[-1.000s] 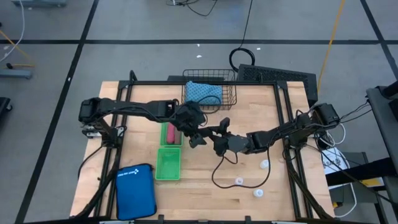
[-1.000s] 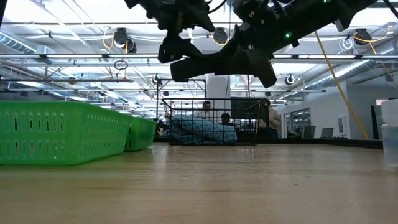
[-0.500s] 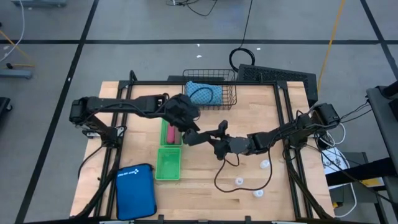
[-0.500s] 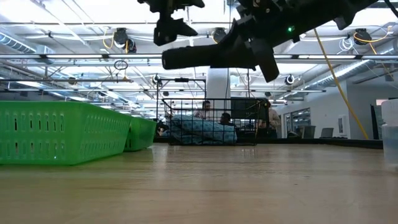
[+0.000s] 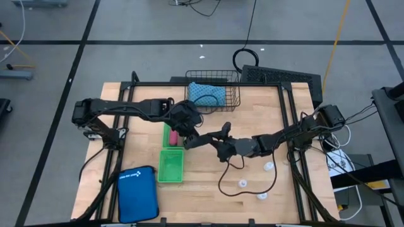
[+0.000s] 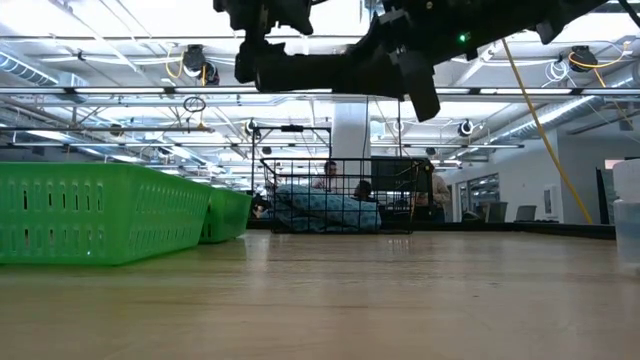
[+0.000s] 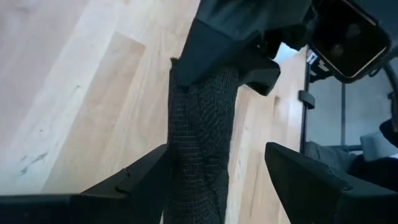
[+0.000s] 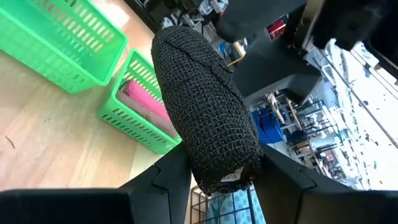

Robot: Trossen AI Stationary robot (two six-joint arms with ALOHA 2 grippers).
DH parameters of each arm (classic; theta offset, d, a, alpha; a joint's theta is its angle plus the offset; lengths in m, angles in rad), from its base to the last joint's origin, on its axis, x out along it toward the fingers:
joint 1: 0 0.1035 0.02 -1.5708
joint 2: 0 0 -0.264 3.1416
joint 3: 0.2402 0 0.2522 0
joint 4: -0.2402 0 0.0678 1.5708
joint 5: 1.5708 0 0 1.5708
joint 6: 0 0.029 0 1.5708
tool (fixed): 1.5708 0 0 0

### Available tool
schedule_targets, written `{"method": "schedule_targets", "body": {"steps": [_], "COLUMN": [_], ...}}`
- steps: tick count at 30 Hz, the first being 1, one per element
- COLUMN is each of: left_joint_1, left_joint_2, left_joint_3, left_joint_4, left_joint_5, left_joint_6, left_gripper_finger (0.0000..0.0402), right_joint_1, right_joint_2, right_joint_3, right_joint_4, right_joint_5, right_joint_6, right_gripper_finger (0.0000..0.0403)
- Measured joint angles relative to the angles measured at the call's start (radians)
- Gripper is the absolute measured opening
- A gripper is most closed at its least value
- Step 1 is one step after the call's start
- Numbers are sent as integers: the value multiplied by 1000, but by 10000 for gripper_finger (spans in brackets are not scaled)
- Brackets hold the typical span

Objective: Pick & Place Medicine items
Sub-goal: Put the black bandage into the top green bin

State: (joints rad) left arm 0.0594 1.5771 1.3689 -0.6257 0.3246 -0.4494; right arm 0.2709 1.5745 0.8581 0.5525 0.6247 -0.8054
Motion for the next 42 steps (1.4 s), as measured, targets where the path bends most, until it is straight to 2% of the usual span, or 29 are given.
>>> {"method": "schedule_targets", "body": {"steps": [20, 23, 26, 30, 33, 38, 42], "left_joint_1": [-8, -8, -8, 6, 16, 15, 19], "left_joint_2": [42, 42, 42, 42, 35, -12, -105], "left_joint_3": [-2, -2, -2, -2, 0, 0, 0], "left_joint_4": [45, 45, 45, 45, 31, 18, -41], "left_joint_5": [19, 36, 43, 42, 11, -73, -255], "left_joint_6": [24, 30, 39, 56, 56, 68, 67], "left_gripper_finger": [268, 252, 210, 134, 81, 74, 74], "right_joint_1": [19, 18, 19, 19, 17, 15, 12], "right_joint_2": [0, 0, 0, 0, 1, -9, -39], "right_joint_3": [0, 0, 0, 0, -1, 2, 0], "right_joint_4": [87, 89, 87, 83, 79, 61, -49], "right_joint_5": [4, 4, 2, 3, 5, 9, -66], "right_joint_6": [-71, -71, -52, 32, 167, 414, 559], "right_gripper_finger": [141, 141, 141, 142, 142, 148, 169]}}
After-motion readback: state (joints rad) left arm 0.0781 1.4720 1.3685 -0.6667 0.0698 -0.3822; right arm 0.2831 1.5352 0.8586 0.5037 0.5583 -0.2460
